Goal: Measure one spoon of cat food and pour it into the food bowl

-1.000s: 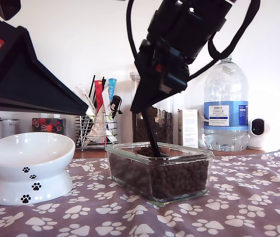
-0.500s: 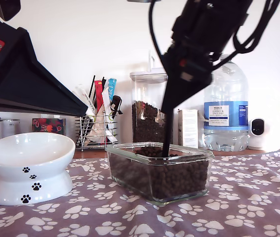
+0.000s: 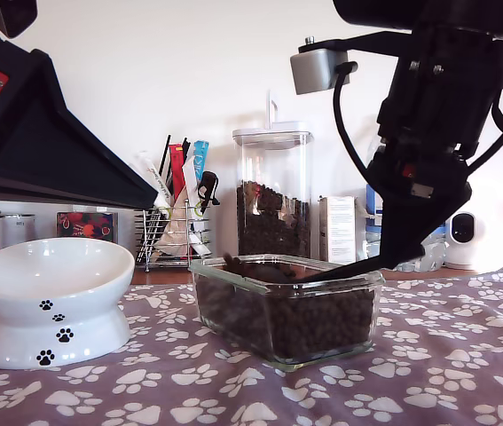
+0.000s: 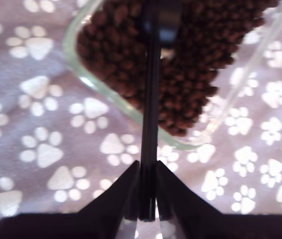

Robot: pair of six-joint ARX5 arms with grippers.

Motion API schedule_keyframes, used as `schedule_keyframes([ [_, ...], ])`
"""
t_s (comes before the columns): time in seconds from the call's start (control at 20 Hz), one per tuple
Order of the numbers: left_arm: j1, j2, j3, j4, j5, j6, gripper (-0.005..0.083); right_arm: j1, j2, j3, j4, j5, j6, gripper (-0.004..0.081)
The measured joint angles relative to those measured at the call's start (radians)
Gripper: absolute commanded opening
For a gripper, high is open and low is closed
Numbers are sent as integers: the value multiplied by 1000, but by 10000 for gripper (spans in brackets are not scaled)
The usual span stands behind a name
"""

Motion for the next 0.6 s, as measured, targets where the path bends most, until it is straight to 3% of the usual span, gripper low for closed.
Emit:
schedule_keyframes([
  [0.6,0,0,0,0,0,0,-19,6,0,-2,16,-10,100,-13],
])
